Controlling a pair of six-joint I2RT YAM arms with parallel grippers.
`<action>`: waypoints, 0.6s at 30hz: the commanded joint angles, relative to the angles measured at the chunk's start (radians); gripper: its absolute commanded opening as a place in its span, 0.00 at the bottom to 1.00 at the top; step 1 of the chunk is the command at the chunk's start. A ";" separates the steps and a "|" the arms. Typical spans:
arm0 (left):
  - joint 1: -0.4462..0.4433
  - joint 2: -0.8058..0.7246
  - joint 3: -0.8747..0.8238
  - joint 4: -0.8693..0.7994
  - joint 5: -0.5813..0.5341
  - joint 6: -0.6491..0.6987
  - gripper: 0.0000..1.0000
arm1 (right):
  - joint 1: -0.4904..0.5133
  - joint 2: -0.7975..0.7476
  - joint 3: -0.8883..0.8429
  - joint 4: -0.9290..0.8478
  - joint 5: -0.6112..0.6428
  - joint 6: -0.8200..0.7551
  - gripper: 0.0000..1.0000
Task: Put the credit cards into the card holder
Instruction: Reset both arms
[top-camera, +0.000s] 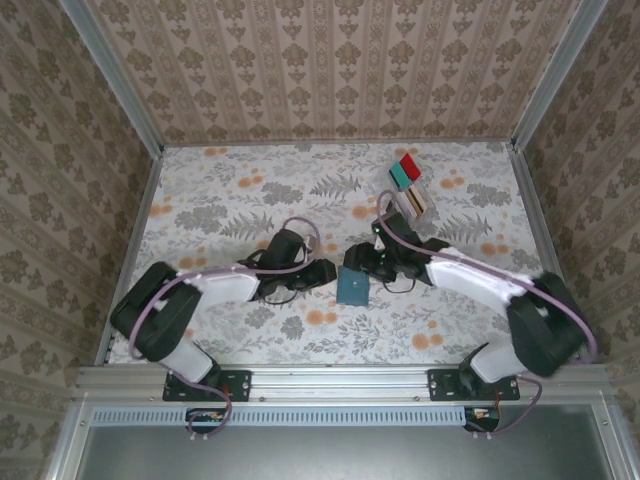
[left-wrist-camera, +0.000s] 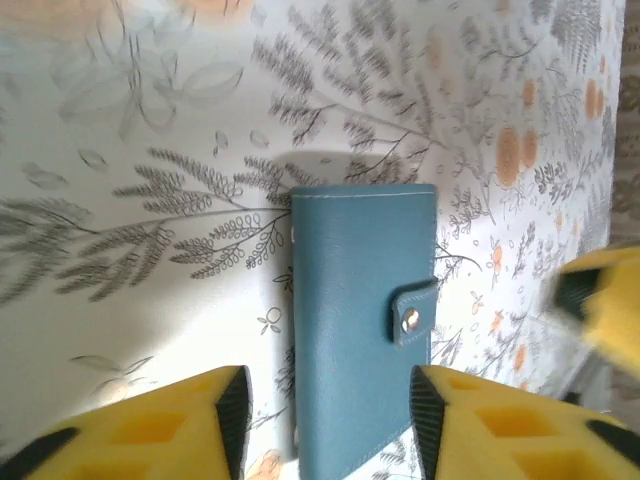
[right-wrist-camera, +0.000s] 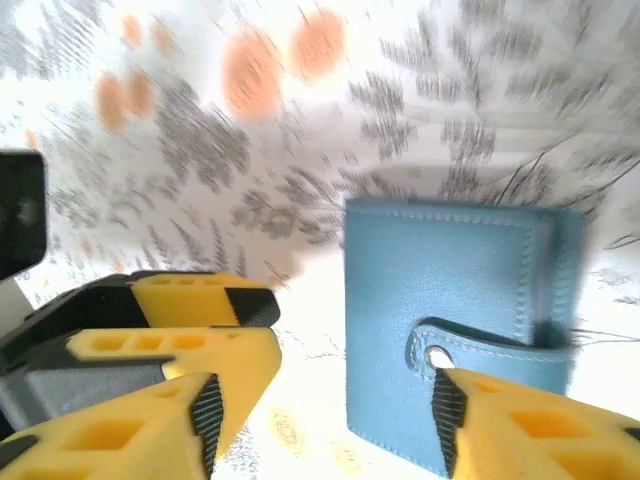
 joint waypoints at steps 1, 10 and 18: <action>0.046 -0.169 0.025 -0.258 -0.214 0.152 0.62 | -0.025 -0.196 0.055 -0.290 0.475 -0.139 0.71; 0.360 -0.445 0.027 -0.494 -0.789 0.512 1.00 | -0.247 -0.266 -0.320 0.343 0.880 -0.735 0.87; 0.597 -0.391 -0.085 -0.158 -0.823 0.730 1.00 | -0.382 -0.006 -0.412 0.928 0.599 -0.889 0.87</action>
